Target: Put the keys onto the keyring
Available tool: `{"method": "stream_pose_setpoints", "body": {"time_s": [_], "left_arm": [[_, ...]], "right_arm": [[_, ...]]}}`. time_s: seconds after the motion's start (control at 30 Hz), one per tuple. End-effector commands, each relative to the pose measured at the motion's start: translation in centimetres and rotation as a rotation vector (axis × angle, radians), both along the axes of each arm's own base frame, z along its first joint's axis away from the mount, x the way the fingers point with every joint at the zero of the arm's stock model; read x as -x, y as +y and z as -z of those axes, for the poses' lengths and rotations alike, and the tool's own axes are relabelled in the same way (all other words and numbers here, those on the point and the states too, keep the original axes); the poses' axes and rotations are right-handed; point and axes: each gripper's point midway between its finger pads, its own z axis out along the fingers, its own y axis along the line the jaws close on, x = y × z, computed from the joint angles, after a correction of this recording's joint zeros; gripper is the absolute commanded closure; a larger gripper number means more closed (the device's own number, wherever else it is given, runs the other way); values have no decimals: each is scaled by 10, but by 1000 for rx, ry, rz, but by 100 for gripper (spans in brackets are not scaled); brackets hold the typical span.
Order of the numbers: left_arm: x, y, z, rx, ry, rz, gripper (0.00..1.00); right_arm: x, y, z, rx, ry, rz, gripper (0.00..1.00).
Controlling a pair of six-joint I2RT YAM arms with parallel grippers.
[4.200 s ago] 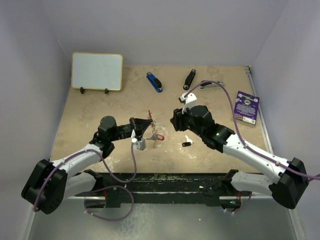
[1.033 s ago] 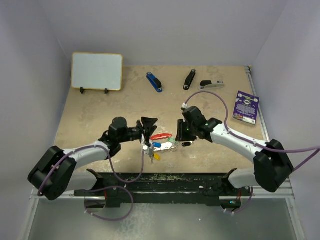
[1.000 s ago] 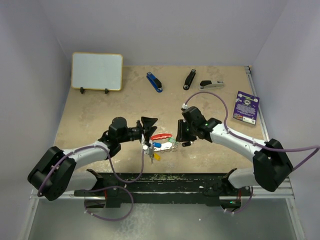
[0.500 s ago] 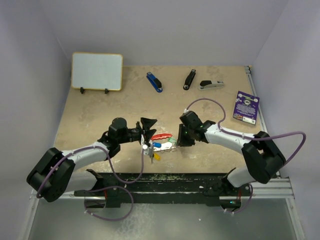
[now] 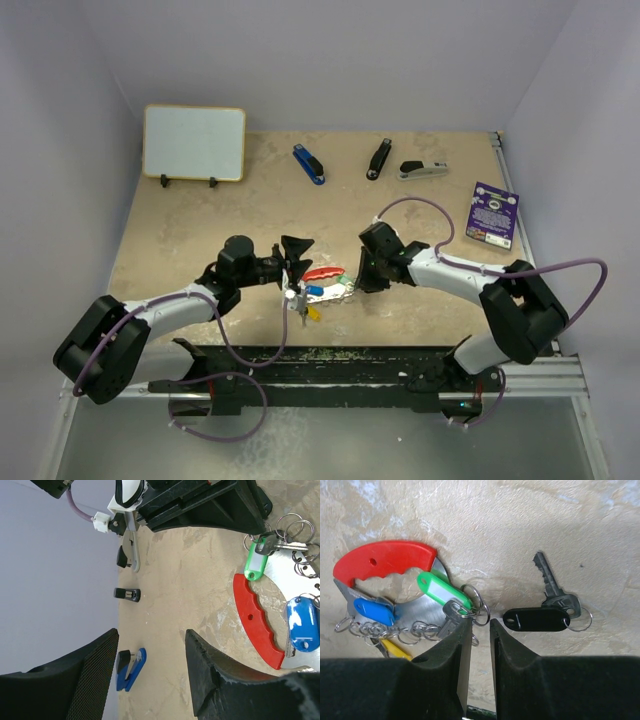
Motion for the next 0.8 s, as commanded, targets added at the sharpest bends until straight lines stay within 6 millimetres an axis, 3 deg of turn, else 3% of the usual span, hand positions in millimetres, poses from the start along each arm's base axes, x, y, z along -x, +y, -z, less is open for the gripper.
{"method": "stream_pose_setpoints", "body": {"time_s": [0.0, 0.23, 0.47, 0.53, 0.77], "left_arm": [[4, -2, -4, 13, 0, 14, 40], [4, -2, -3, 9, -2, 21, 39], [3, -3, -5, 10, -8, 18, 39], [3, -3, -6, 12, -8, 18, 39], [3, -4, -11, 22, -9, 21, 38]], "right_arm": [[-8, -7, 1, 14, -30, 61, 74], [-11, -6, 10, 6, -33, 75, 79], [-22, -3, 5, 3, -75, 81, 92], [-30, -1, -10, -3, -122, 67, 100], [-40, -13, -61, 23, -265, 29, 100]]}}
